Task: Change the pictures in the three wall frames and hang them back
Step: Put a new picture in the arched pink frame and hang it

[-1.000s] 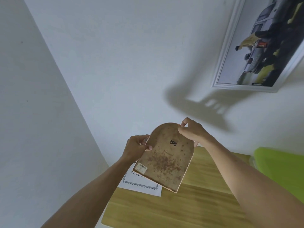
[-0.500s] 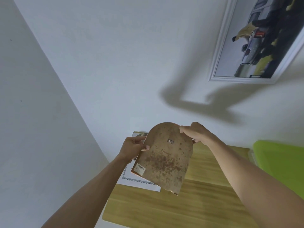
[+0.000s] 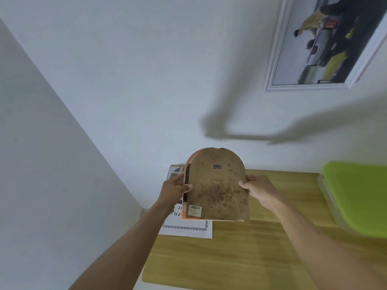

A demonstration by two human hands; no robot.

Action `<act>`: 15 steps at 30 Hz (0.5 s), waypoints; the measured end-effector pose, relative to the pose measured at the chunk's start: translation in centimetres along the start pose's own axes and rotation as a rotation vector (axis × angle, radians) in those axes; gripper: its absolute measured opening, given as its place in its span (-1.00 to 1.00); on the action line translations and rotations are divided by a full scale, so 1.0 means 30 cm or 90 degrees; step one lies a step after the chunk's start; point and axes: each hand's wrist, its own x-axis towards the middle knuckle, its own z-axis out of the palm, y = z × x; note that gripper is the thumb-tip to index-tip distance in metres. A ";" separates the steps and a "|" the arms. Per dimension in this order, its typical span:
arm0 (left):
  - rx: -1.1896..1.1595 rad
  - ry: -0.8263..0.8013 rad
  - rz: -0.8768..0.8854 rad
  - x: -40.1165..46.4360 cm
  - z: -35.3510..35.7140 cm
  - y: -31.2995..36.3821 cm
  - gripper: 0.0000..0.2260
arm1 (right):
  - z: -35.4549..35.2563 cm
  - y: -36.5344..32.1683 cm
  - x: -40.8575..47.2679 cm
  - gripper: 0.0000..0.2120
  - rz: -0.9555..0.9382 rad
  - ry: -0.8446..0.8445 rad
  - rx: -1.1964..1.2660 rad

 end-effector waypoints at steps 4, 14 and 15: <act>0.050 -0.081 -0.017 -0.001 -0.010 -0.004 -0.47 | -0.003 0.035 -0.007 -0.92 0.020 0.044 0.010; 0.026 -0.093 -0.031 0.050 0.066 -0.044 -0.39 | -0.042 0.141 -0.092 -0.73 0.053 0.128 -0.009; 0.023 -0.091 -0.040 0.051 0.084 -0.052 -0.39 | -0.055 0.150 -0.106 -0.68 0.070 0.092 0.005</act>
